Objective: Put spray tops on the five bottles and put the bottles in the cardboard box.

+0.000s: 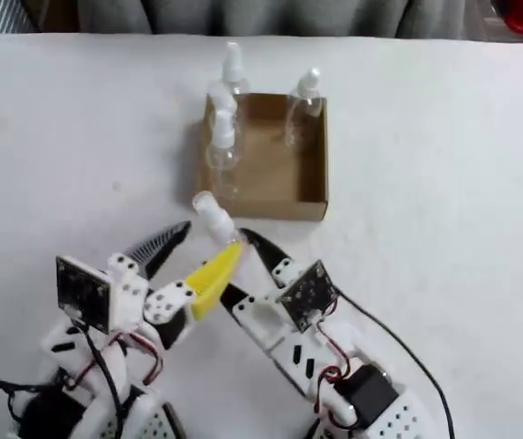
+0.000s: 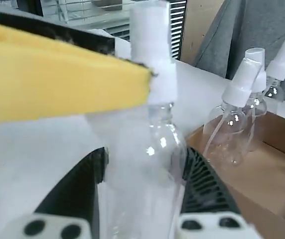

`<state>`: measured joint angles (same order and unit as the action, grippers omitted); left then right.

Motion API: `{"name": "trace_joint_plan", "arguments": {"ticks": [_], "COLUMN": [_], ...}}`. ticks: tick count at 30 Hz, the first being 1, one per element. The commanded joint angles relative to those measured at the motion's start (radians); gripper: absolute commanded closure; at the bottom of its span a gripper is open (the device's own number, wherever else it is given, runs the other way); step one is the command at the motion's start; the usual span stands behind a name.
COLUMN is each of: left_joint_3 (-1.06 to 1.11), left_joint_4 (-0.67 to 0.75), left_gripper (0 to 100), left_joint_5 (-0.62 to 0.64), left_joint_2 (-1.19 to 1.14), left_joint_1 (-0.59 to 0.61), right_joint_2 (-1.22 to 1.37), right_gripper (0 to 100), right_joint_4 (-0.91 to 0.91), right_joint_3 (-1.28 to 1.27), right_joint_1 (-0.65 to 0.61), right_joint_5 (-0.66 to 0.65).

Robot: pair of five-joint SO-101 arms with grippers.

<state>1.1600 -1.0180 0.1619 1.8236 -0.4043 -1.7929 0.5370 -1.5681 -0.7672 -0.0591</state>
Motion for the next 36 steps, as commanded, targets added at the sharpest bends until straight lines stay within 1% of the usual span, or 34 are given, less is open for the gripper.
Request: {"name": "trace_joint_plan", "arguments": {"ticks": [1, 3, 5, 7, 9, 10, 12, 14, 16, 19, 22, 25, 31, 36], "left_joint_3": [-0.137, -0.190, -0.236, -0.265, -0.284, -0.288, -0.290, -0.285, -0.282, -0.249, -0.164, -0.100, -0.074, -0.071], "left_joint_4": [-0.037, -0.064, -0.091, -0.100, -0.101, -0.101, -0.104, -0.124, -0.160, -0.204, -0.199, -0.170, -0.150, -0.150], "left_gripper": [76, 76, 79, 87, 96, 99, 95, 96, 98, 98, 98, 98, 98, 98], "left_joint_5": [-0.006, -0.006, -0.005, -0.006, -0.006, -0.006, -0.006, -0.003, -0.002, 0.000, 0.000, -0.008, -0.008, -0.009], "left_joint_2": [0.002, 0.002, 0.002, 0.002, 0.002, 0.002, 0.002, 0.002, 0.002, 0.002, 0.004, 0.004, 0.004, 0.004], "left_joint_1": [0.010, 0.018, 0.058, 0.099, 0.130, 0.140, 0.147, 0.147, 0.137, 0.136, 0.130, 0.048, -0.188, -0.367], "right_joint_2": [-0.010, -0.010, -0.010, -0.010, -0.010, -0.010, -0.010, -0.010, -0.010, -0.008, -0.008, -0.002, 0.001, 0.045], "right_gripper": [98.4, 98.4, 98.4, 98.4, 98.4, 98.4, 98.4, 98.4, 98.4, 98.4, 98.4, 98.4, 98.4, 98.4], "right_joint_4": [-0.004, -0.004, -0.007, -0.010, -0.010, -0.010, -0.010, -0.010, -0.018, -0.071, -0.148, -0.185, -0.197, -0.302], "right_joint_3": [0.014, 0.014, 0.014, 0.014, 0.014, 0.014, 0.014, 0.015, 0.025, 0.038, 0.040, 0.086, 0.204, 0.219], "right_joint_1": [0.010, 0.024, 0.042, 0.056, 0.059, 0.059, 0.059, 0.068, 0.104, 0.165, 0.196, 0.200, 0.193, 0.193], "right_joint_5": [-0.003, -0.003, -0.003, -0.003, -0.003, -0.003, -0.003, -0.003, -0.003, -0.002, -0.002, -0.002, -0.002, -0.002]}}
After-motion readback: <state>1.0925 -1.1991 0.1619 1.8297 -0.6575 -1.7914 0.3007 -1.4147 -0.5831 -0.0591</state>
